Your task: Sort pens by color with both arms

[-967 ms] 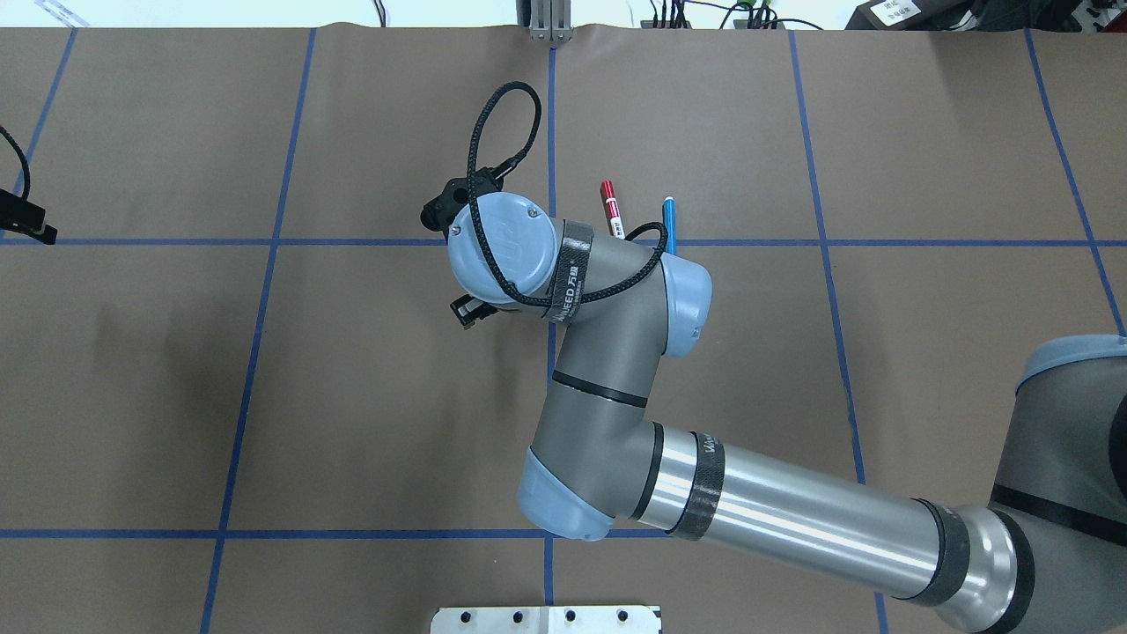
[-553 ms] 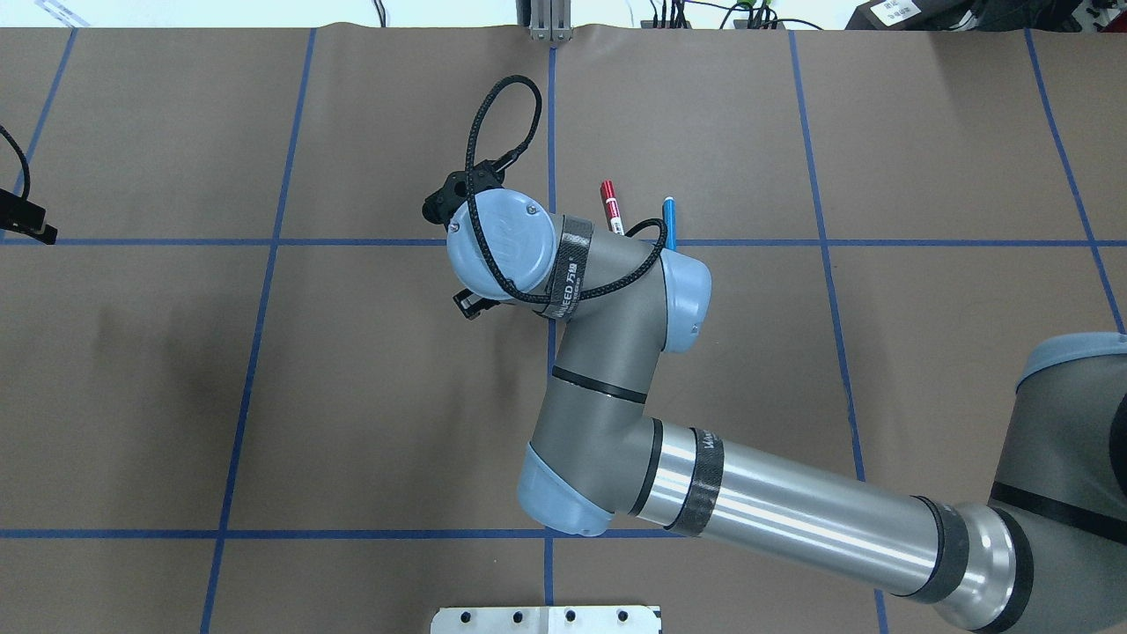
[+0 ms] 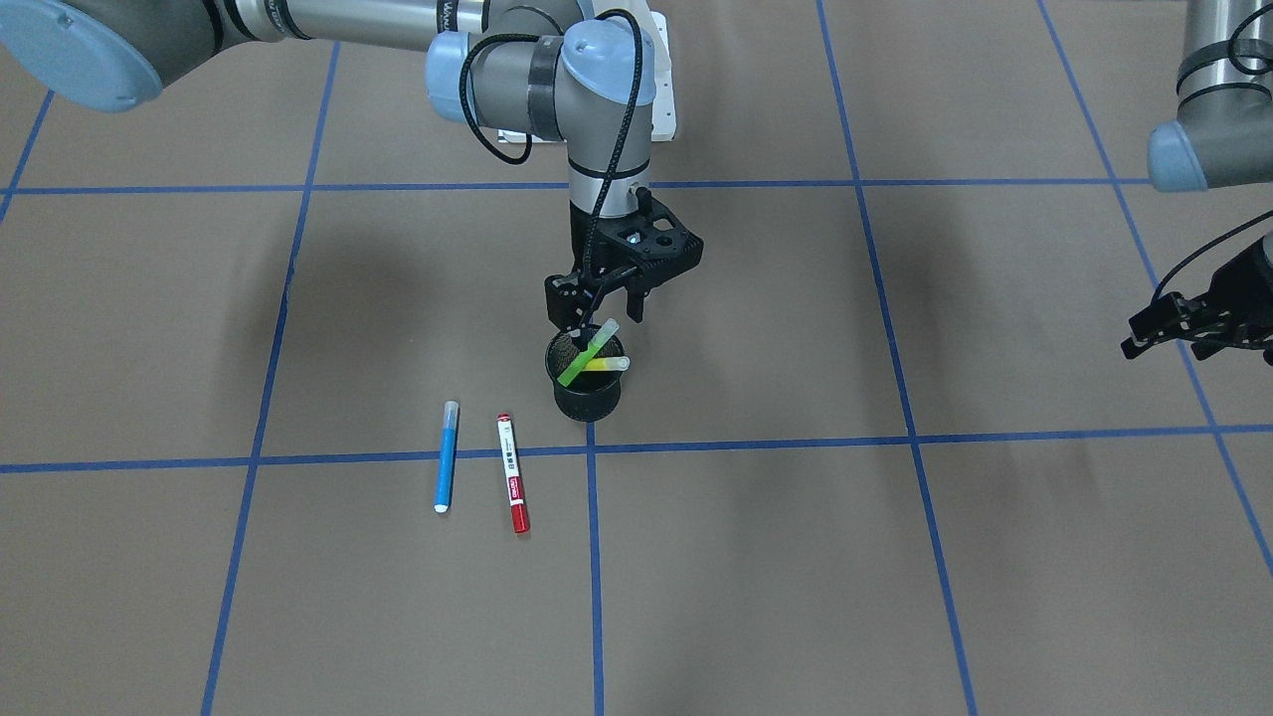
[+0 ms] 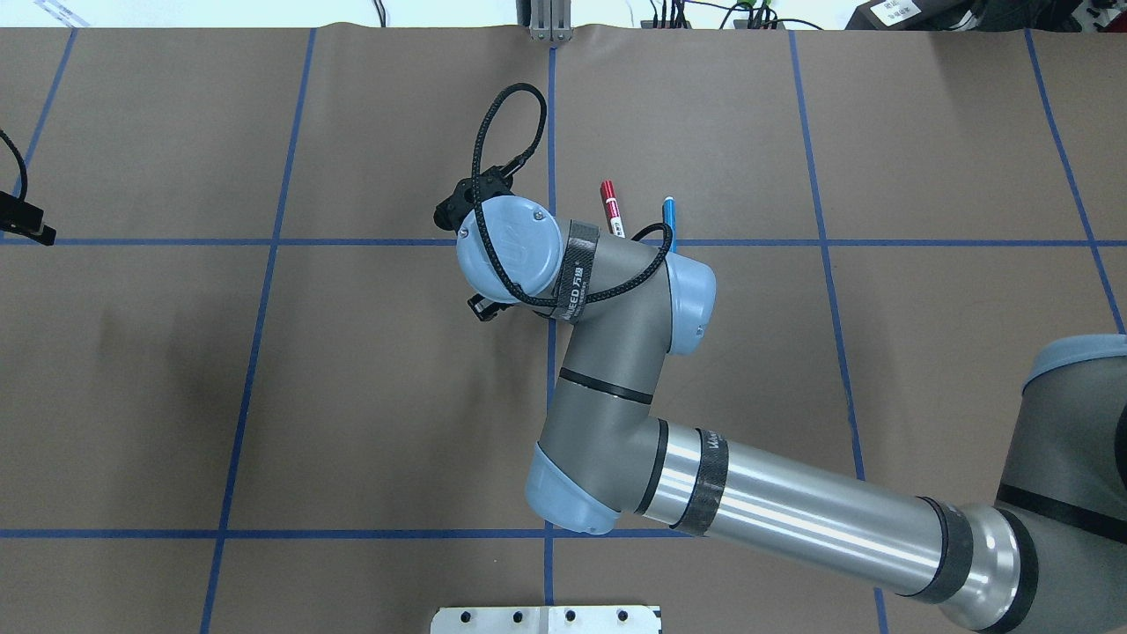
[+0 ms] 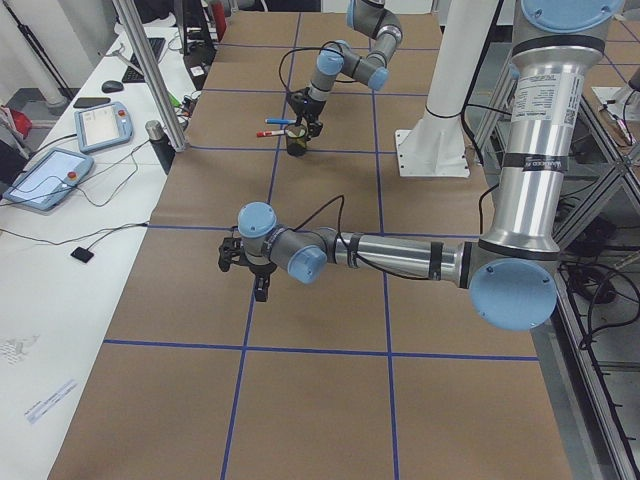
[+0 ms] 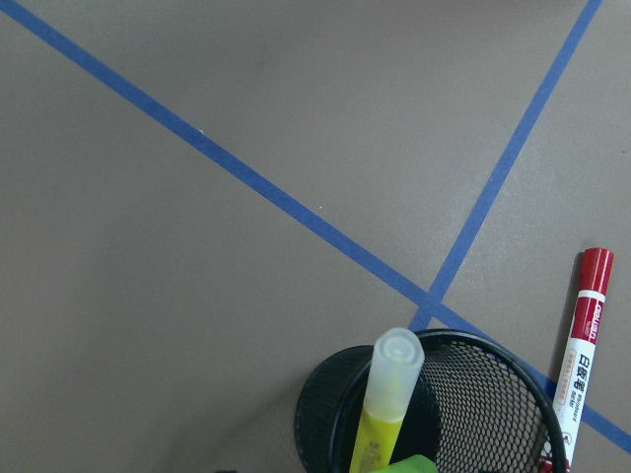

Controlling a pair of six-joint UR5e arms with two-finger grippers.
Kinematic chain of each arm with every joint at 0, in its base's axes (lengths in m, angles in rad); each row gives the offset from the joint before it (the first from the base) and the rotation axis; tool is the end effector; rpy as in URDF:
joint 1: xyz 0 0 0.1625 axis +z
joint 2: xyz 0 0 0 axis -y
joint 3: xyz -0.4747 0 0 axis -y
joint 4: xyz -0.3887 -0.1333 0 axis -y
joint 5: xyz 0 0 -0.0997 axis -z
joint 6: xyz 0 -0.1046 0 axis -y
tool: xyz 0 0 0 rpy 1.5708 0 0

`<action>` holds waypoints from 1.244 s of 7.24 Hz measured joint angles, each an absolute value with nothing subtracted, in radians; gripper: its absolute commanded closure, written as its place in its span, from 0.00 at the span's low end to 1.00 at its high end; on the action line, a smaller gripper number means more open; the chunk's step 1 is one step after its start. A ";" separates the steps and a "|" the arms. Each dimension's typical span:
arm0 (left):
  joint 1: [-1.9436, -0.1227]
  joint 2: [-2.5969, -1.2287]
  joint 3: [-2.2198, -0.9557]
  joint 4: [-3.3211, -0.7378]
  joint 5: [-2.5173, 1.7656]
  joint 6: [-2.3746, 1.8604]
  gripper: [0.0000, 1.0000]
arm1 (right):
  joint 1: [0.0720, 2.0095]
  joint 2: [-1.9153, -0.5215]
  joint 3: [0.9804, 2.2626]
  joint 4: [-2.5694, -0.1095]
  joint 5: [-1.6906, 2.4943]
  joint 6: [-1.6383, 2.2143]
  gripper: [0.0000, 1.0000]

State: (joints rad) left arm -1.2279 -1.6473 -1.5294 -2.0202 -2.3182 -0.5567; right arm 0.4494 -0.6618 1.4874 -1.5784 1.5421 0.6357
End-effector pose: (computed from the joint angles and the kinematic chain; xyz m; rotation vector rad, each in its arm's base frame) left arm 0.1259 -0.5377 0.6436 0.0971 0.8590 -0.0193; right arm -0.6456 -0.4627 0.1673 0.5478 -0.6179 -0.4464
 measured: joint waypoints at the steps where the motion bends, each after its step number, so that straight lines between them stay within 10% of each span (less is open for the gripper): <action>1: -1.227 -1.640 -1.535 -2.021 -2.319 -0.557 0.01 | 0.449 -0.660 1.487 -1.580 1.543 0.633 0.26; 9: -1.227 -1.632 -1.538 -2.022 -2.319 -0.555 0.01 | 0.449 -0.659 1.488 -1.600 1.536 0.609 0.40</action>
